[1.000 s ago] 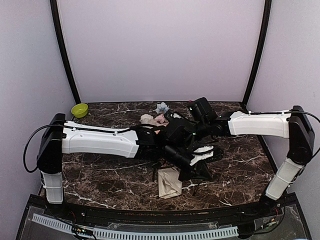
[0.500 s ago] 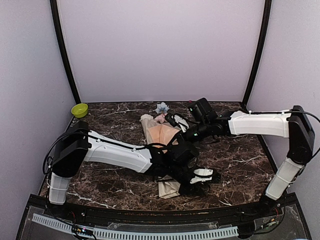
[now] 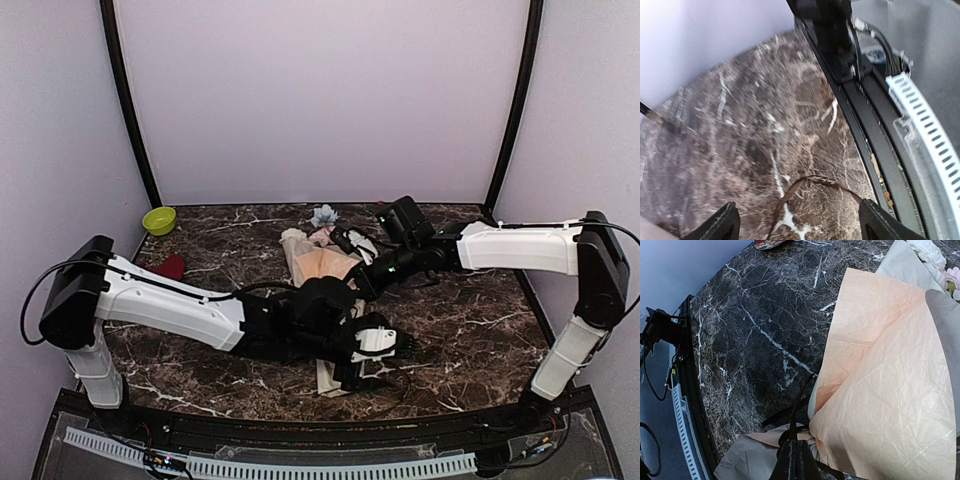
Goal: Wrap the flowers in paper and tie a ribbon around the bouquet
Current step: Cross the half-tied ribbon over the folded bouquet.
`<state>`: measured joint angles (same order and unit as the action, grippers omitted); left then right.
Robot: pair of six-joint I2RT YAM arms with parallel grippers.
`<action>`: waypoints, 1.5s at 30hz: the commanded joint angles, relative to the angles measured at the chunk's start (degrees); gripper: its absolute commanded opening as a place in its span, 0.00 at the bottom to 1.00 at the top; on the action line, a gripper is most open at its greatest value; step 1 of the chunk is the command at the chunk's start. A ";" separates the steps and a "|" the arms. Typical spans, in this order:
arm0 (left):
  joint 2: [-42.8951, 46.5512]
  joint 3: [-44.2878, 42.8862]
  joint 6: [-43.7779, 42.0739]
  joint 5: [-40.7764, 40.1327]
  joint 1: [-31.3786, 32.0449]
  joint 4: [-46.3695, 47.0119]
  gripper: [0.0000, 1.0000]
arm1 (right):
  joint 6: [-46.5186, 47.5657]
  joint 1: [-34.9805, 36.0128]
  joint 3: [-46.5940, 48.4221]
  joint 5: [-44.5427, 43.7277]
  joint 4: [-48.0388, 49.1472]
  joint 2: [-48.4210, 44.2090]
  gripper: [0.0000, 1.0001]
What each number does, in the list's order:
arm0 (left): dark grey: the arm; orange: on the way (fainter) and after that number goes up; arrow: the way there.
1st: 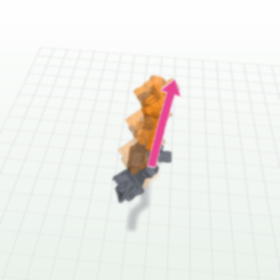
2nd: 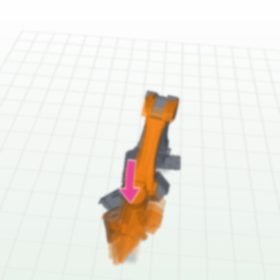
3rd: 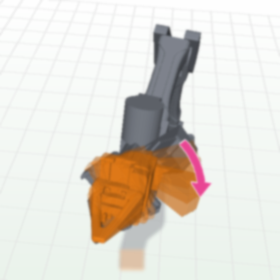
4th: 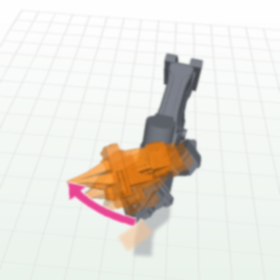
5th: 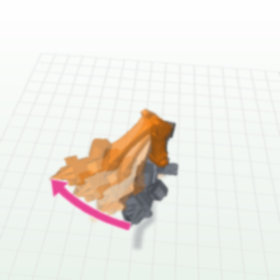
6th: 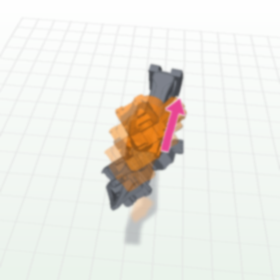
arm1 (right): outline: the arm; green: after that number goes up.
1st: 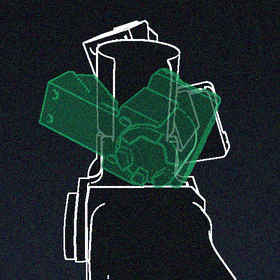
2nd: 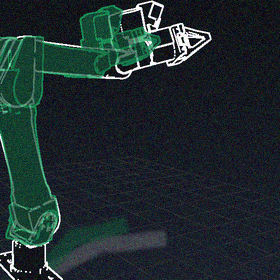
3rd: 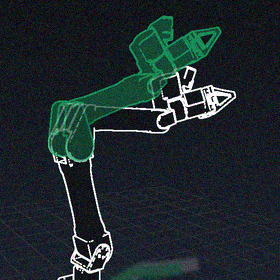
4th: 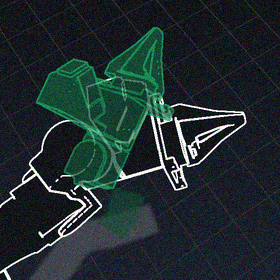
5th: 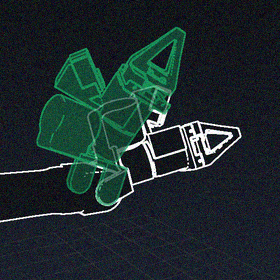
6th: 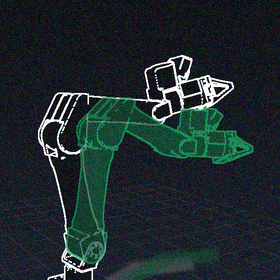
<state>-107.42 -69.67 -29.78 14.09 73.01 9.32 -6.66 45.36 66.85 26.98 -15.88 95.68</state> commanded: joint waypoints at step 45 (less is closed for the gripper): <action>10.24 28.15 25.14 -2.54 -16.32 38.09 0.00 | -20.04 7.25 1.50 -6.29 4.32 -2.25 0.05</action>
<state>-97.60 -40.49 -4.67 9.41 56.40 45.25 -28.10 52.42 66.85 19.38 -13.76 94.39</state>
